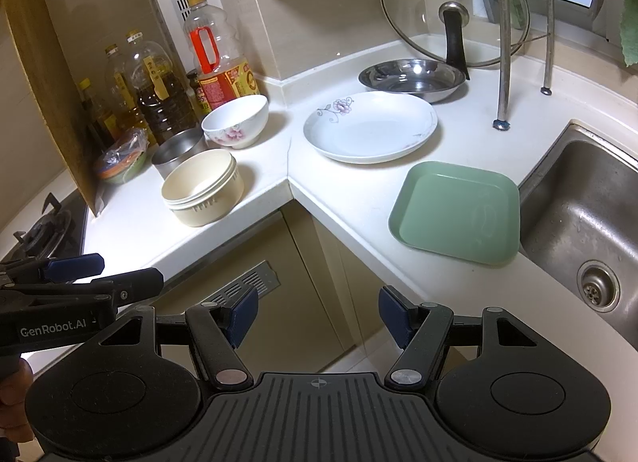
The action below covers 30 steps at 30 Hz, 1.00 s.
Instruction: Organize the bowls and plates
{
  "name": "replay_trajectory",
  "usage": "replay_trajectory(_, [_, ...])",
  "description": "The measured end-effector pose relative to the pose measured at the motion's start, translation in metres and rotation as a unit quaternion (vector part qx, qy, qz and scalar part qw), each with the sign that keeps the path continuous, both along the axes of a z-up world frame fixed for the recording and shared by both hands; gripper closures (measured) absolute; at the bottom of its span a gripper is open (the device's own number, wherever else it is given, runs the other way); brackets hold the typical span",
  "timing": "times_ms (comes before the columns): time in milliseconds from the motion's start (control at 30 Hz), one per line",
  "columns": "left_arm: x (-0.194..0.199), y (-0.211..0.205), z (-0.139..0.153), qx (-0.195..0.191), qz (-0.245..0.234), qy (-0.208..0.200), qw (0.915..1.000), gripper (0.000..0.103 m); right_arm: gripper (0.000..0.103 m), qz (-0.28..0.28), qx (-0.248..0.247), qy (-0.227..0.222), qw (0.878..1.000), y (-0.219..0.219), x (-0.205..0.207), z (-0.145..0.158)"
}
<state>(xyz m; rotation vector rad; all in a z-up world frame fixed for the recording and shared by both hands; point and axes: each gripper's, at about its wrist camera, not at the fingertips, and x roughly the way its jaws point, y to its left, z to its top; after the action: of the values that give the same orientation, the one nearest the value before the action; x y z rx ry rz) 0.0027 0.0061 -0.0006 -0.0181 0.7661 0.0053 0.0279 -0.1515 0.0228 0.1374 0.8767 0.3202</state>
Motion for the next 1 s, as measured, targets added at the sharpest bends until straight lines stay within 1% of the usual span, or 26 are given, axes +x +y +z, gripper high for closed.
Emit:
replay_trajectory(733, [-0.003,0.005,-0.002,-0.002,0.001,0.003,1.0000,0.025,0.036,0.000,0.000,0.001,1.000,-0.005,0.007,-0.001])
replay_trajectory(1000, [0.006,-0.003,-0.007,0.001,0.006,0.006,1.0000,0.025,0.036,0.001,0.002,0.000,1.000,-0.012,0.010,-0.001])
